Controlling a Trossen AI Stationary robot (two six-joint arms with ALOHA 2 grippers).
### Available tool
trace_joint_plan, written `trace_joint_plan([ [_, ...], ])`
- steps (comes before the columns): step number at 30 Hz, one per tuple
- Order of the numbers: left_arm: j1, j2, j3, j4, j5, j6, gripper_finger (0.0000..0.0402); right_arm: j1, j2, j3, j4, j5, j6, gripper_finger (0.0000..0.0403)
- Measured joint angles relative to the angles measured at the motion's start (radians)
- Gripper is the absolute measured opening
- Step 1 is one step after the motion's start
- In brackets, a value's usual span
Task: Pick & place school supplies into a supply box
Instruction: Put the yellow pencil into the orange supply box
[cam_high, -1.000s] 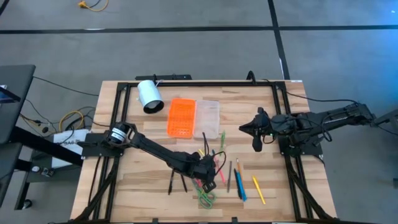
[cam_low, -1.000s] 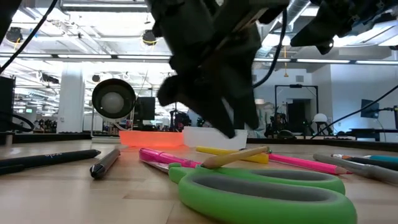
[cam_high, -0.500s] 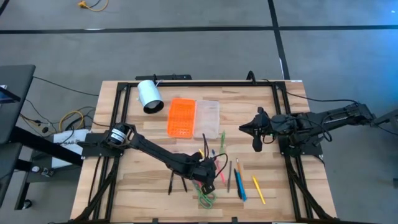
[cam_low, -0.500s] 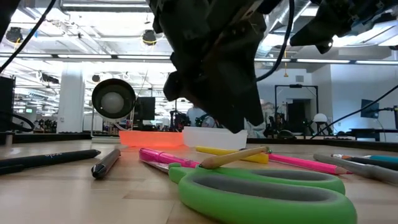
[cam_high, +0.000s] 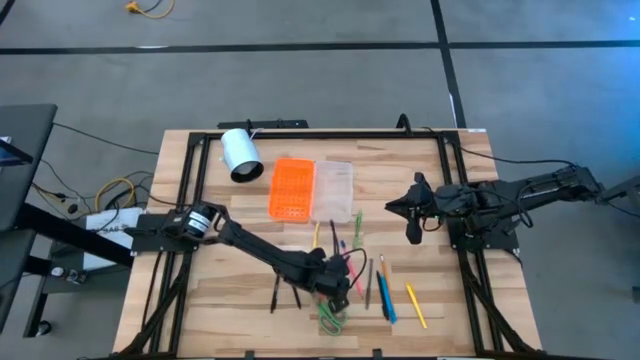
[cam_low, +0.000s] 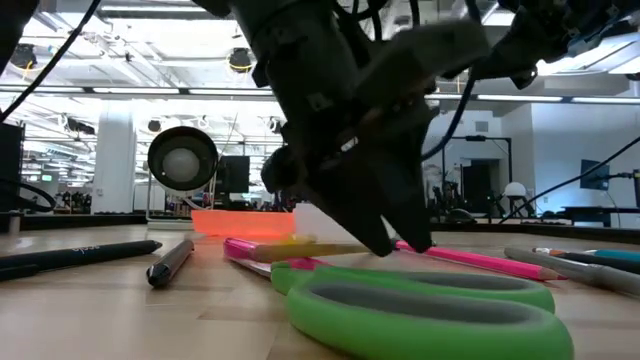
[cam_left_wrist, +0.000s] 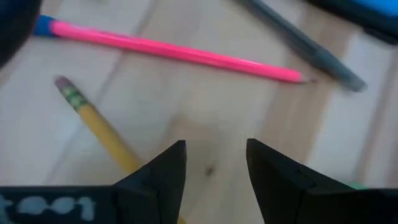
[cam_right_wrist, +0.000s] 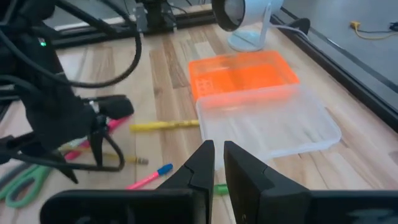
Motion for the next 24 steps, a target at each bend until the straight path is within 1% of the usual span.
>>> trace_joint_plan([
  [3,0.002,0.000,0.014,-0.007,0.013,0.011,0.0157,0.000,0.000,0.000,-0.002,0.000,-0.006,0.0031],
  [6,0.000,0.000,0.047,-0.022,-0.010,0.012,0.0157,0.000,0.000,0.000,-0.004,0.000,-0.006,0.0031],
  [9,0.002,0.000,0.116,-0.162,-0.042,0.007,0.0157,0.000,0.000,0.000,-0.007,0.000,-0.006,0.0031],
  [12,0.012,-0.004,0.153,-0.339,-0.058,-0.040,0.0155,0.000,0.000,0.000,-0.011,0.000,-0.006,0.0031],
  [14,0.020,-0.003,0.154,-0.431,-0.029,-0.059,0.0151,0.000,0.000,0.000,-0.013,0.000,-0.006,0.0031],
  [15,0.024,-0.003,0.154,-0.446,-0.005,-0.059,0.0148,0.000,0.000,0.000,-0.013,0.000,-0.006,0.0031],
  [17,0.030,-0.003,0.142,-0.408,0.059,-0.053,0.0144,0.000,0.000,0.000,-0.013,0.000,-0.006,0.0031],
  [19,0.033,-0.002,0.117,-0.339,0.095,-0.054,0.0142,0.000,0.000,0.000,-0.014,0.000,-0.006,0.0031],
  [24,0.033,-0.001,0.111,-0.307,0.089,-0.065,0.0141,0.003,0.000,0.000,-0.025,-0.001,-0.005,0.0031],
])
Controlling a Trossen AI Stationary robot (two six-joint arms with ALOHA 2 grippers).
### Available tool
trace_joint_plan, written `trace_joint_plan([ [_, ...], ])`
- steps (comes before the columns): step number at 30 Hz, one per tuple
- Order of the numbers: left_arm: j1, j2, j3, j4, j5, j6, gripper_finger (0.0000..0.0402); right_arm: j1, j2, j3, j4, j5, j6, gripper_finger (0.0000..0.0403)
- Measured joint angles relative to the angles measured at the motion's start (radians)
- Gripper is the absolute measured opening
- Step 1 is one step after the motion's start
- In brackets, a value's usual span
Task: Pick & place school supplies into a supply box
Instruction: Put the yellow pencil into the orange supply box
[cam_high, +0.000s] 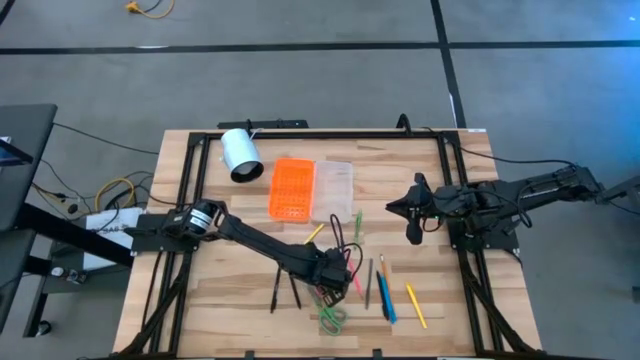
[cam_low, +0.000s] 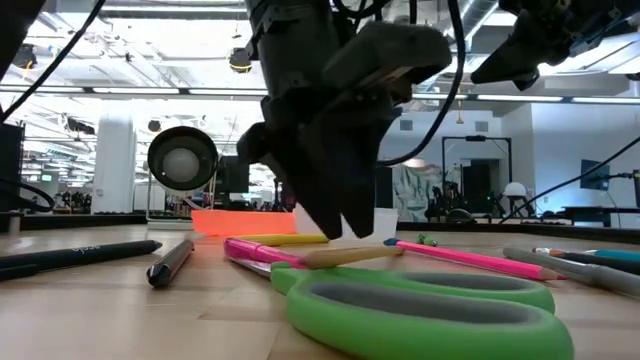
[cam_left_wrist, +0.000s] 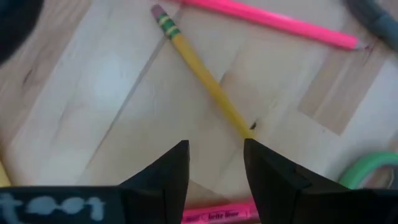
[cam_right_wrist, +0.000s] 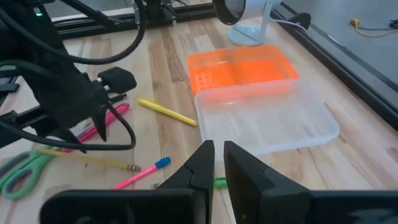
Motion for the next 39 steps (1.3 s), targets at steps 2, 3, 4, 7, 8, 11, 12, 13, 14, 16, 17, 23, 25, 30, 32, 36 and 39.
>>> trace_joint_plan([
  [2,0.000,0.000,-0.001,-0.002,-0.002,0.004,0.0141,0.000,0.000,0.000,-0.001,0.000,0.000,0.0031],
  [3,0.001,0.000,-0.001,0.008,-0.002,0.005,0.0141,0.000,0.000,0.000,-0.001,0.000,0.000,0.0031],
  [4,0.002,0.000,-0.001,0.023,-0.003,0.005,0.0141,0.000,0.000,0.000,-0.001,0.000,0.000,0.0031],
  [7,0.003,0.000,-0.001,0.084,-0.001,0.012,0.0141,0.000,0.000,0.000,-0.001,0.000,0.000,0.0031],
  [8,0.004,0.000,-0.001,0.108,0.002,0.012,0.0141,0.000,0.000,0.000,-0.001,0.000,0.000,0.0031],
  [11,0.008,0.000,-0.001,0.140,0.016,0.013,0.0142,0.000,0.000,0.000,-0.001,0.000,0.000,0.0031],
  [12,0.008,0.001,-0.001,0.134,0.022,0.012,0.0142,0.000,0.000,0.000,-0.001,0.000,0.000,0.0031],
  [13,0.010,0.010,0.000,0.133,0.029,0.010,0.0142,0.000,0.000,0.000,-0.001,0.000,0.000,0.0031],
  [14,0.010,0.017,0.000,0.139,0.038,0.006,0.0142,0.000,0.000,0.000,0.000,0.000,0.000,0.0031],
  [16,0.011,0.041,-0.002,0.141,0.069,0.003,0.0142,0.000,0.000,0.000,0.000,0.000,0.002,0.0031],
  [17,0.011,0.049,-0.001,0.160,0.080,0.001,0.0142,0.000,0.000,0.000,0.000,0.000,0.006,0.0031],
  [23,0.001,0.074,0.005,0.197,0.088,-0.028,0.0142,-0.001,0.000,0.000,-0.008,-0.001,0.019,0.0031],
  [25,-0.002,0.075,0.005,0.186,0.076,-0.021,0.0142,-0.001,0.000,0.000,-0.009,-0.001,0.020,0.0031],
  [30,-0.002,0.077,0.004,0.149,0.079,-0.018,0.0113,0.000,0.000,0.000,-0.011,0.000,0.027,0.0031],
  [32,-0.001,0.077,0.004,0.133,0.077,-0.019,0.0087,0.000,0.000,0.000,-0.010,0.000,0.027,0.0031],
  [36,-0.001,0.079,0.004,0.094,0.072,-0.020,0.0022,-0.001,0.000,0.000,-0.008,0.000,0.027,0.0031],
  [39,-0.001,0.079,0.005,0.081,0.069,-0.014,0.0013,0.000,0.000,0.000,-0.007,0.000,0.031,0.0031],
])
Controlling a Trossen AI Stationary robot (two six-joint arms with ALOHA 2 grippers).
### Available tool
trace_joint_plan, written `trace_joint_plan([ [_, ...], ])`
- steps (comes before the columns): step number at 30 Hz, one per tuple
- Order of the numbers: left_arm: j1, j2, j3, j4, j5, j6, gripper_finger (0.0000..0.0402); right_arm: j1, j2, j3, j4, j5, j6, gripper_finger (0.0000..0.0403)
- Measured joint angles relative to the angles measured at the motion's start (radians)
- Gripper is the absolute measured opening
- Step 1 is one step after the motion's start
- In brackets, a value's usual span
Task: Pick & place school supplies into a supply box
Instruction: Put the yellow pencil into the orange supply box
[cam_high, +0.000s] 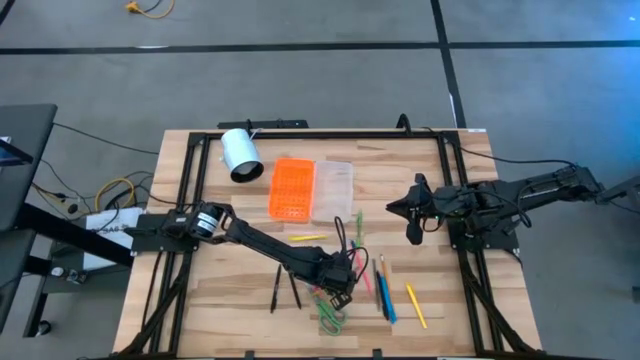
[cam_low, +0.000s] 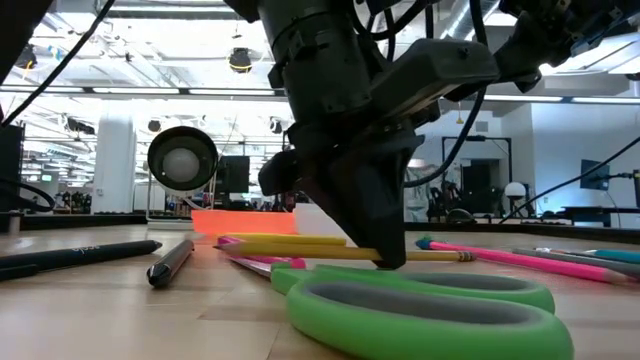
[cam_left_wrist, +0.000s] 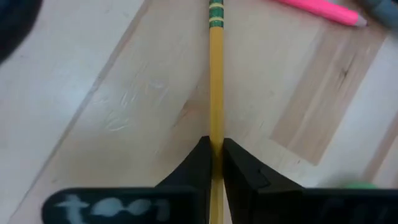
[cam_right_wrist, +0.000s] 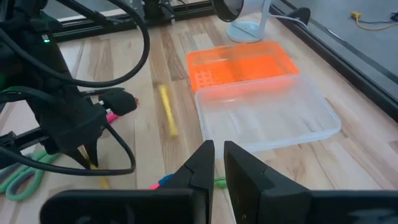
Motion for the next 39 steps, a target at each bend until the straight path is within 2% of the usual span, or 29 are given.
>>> trace_joint_plan([
  [4,-0.001,0.000,-0.001,-0.002,-0.012,0.004,0.0023,0.000,0.000,0.000,0.000,0.000,0.005,0.0031],
  [9,0.001,0.001,0.011,-0.010,-0.015,0.011,0.0009,0.000,0.000,0.000,0.000,0.000,0.006,0.0031],
  [31,0.019,0.011,0.152,-0.091,-0.036,0.049,0.0005,0.000,0.000,0.000,0.000,0.000,0.005,0.0031],
  [39,0.049,0.009,0.280,-0.251,-0.122,0.123,0.0005,0.000,0.000,0.000,0.000,0.000,0.005,0.0031],
])
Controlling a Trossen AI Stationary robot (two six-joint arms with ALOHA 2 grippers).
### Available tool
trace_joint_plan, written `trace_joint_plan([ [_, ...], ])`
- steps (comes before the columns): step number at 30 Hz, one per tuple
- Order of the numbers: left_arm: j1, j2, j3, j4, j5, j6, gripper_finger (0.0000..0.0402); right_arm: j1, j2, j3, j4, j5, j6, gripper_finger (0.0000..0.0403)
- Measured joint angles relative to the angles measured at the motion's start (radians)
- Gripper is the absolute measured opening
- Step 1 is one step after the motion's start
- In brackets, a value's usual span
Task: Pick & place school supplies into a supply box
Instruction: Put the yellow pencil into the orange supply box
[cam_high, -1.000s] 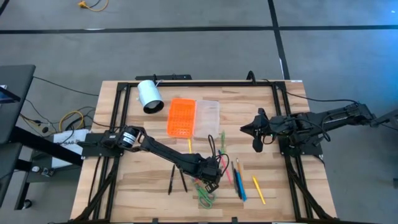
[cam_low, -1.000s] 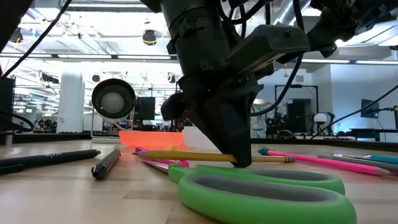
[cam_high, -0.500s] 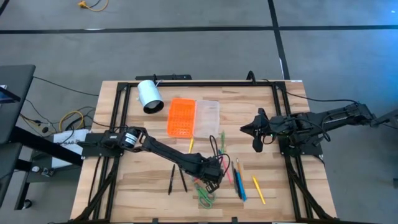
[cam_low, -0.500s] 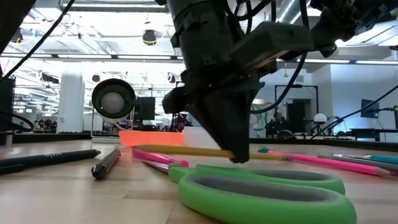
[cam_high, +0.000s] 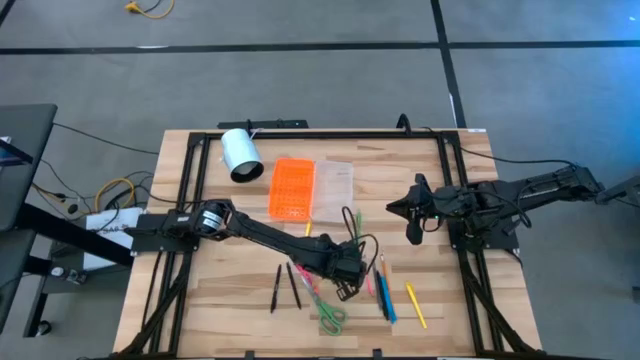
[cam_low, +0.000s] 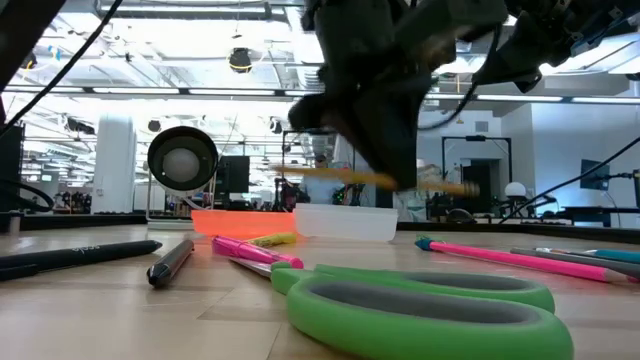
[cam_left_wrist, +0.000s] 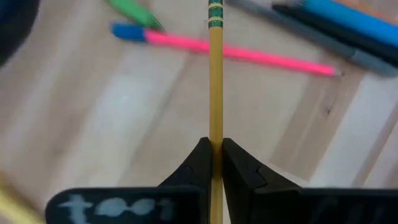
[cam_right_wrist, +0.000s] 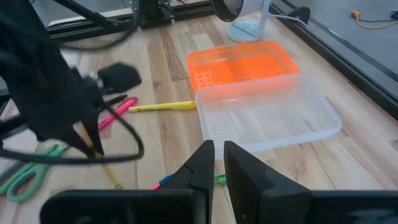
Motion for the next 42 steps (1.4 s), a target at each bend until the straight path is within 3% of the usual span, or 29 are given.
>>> trace_joint_plan([
  [9,0.135,-0.004,0.137,-0.268,-0.234,0.017,0.0005,0.000,0.000,0.000,0.000,0.000,0.000,0.0031],
  [25,0.430,-0.004,0.139,-0.148,-0.230,0.075,0.0009,0.000,0.000,0.000,-0.039,-0.001,0.025,0.0031],
  [33,0.475,-0.004,0.138,-0.145,-0.183,0.034,0.0011,0.000,0.000,0.000,-0.042,-0.001,0.024,0.0031],
  [39,0.468,-0.003,0.073,-0.093,-0.127,0.033,0.0012,0.000,0.000,0.000,-0.042,-0.001,0.018,0.0031],
  [42,0.454,-0.003,0.025,-0.047,-0.161,0.037,0.0013,0.000,0.000,0.000,-0.042,-0.001,0.017,0.0031],
])
